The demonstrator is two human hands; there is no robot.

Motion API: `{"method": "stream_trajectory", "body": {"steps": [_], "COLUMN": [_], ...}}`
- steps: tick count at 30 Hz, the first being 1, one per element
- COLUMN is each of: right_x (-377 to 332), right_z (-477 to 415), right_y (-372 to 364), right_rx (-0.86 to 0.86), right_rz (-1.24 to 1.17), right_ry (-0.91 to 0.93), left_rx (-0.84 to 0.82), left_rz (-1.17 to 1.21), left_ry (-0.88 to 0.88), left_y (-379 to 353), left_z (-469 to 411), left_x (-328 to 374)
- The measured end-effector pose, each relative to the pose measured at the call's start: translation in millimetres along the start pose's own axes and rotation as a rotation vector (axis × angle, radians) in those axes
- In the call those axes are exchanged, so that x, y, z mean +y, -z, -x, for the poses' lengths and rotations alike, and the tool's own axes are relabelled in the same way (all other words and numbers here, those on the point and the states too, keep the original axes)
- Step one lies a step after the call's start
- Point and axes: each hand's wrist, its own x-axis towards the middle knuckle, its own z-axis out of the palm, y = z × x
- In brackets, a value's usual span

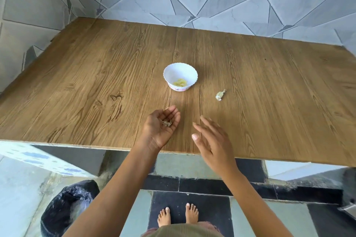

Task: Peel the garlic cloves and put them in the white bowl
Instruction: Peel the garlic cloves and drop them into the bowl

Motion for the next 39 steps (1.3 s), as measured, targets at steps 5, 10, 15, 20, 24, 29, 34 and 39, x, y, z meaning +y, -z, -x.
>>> {"method": "stream_trajectory", "body": {"steps": [5,10,15,20,24,29,34,39], "right_x": [19,18,18,25,25,10,-12,-14], "right_z": [33,48,53,41,35,-3,-47,-67], "right_y": [-2,-7,-7,2,11,27,18,13], "right_rx": [0.138,0.081,0.120,0.217,0.191,0.225,0.243,0.237], "right_rz": [0.141,0.306,0.399,0.331,0.152,-0.220,0.060,0.133], "right_ry": [-0.072,-0.103,-0.041,0.122,0.134,0.092,0.272,0.235], "left_rx": [-0.013,-0.037,-0.033,-0.034,-0.036,-0.015,0.031,0.052], "left_rz": [-0.024,-0.053,-0.085,-0.085,-0.089,-0.089,-0.070,-0.036], "left_ry": [0.051,0.117,0.131,0.126,0.126,0.112,0.060,-0.006], "left_y": [-8,-21,-26,-24,-19,-15,-21,-30], "left_z": [-5,-7,-8,-8,-9,-4,-3,2], "left_x": [-10,-26,-29,-29,-29,-33,-36,-37]}}
